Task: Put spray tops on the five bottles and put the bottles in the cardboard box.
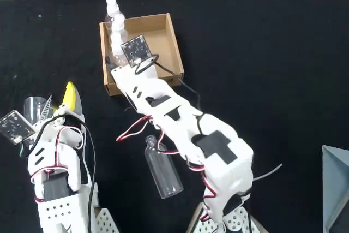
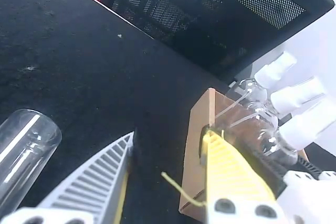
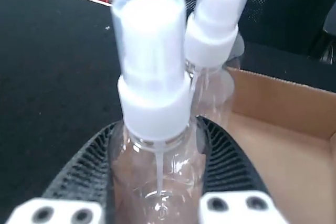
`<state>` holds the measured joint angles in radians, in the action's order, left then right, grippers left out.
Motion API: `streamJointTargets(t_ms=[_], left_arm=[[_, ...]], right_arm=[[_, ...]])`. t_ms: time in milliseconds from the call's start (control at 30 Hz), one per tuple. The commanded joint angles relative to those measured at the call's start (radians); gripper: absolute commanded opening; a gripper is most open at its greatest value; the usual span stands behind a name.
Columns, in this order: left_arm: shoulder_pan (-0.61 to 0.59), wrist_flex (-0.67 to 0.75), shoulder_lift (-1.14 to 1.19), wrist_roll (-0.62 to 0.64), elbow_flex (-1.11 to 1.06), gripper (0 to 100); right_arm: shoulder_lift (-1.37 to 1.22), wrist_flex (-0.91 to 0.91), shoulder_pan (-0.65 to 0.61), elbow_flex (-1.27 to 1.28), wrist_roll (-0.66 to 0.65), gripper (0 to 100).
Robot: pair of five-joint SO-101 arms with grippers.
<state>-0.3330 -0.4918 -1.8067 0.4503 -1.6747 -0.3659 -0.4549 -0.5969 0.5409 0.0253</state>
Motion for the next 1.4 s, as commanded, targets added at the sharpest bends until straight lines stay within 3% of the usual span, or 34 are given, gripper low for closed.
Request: streamJointTargets(t_ms=[0, 633, 933, 1367], left_arm=[[-0.008, -0.008, -0.014, -0.011, -0.025, 19], [-0.008, -0.009, -0.014, -0.012, -0.025, 19], [-0.010, -0.009, -0.014, -0.012, -0.025, 19], [-0.010, -0.009, -0.014, -0.012, -0.025, 19]], right_arm=[[-0.002, -0.051, 0.028, -0.076, 0.009, 9.2], [-0.028, -0.051, 0.025, -0.076, 0.011, 9.5], [-0.028, -0.046, 0.021, -0.054, 0.012, 28.4], [-0.019, -0.046, 0.026, -0.045, 0.008, 30.2]])
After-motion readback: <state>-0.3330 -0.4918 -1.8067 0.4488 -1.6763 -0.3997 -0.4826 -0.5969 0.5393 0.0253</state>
